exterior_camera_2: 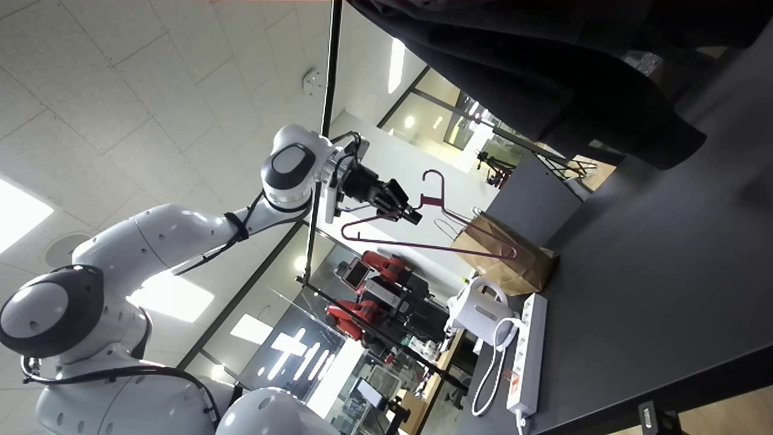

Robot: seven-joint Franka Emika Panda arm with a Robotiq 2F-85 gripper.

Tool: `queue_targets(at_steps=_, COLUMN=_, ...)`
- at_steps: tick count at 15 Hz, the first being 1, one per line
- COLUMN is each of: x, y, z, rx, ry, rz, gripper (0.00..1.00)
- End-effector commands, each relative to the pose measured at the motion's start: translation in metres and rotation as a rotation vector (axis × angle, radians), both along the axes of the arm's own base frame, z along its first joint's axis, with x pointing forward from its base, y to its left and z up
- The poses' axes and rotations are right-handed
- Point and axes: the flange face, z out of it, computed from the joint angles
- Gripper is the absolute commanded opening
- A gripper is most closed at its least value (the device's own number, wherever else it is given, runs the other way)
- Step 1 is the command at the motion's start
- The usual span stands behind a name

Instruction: Remove the first hanger from the left and put it on the table

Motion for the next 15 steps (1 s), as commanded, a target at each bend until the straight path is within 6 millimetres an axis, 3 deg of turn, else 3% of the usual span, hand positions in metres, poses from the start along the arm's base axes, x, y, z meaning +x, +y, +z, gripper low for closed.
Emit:
queue_targets(at_steps=1, x=0.011, y=-0.007, z=-0.010, rx=-0.027, ry=-0.013, rz=-0.034, gripper=0.02)
queue_targets(at_steps=8, x=0.064, y=-0.064, z=-0.098, rx=-0.050, ry=-0.110, rz=-0.186, gripper=0.02)
queue_targets(at_steps=15, x=0.085, y=-0.065, z=-0.162, rx=-0.104, ry=-0.281, rz=-0.279, gripper=0.02)
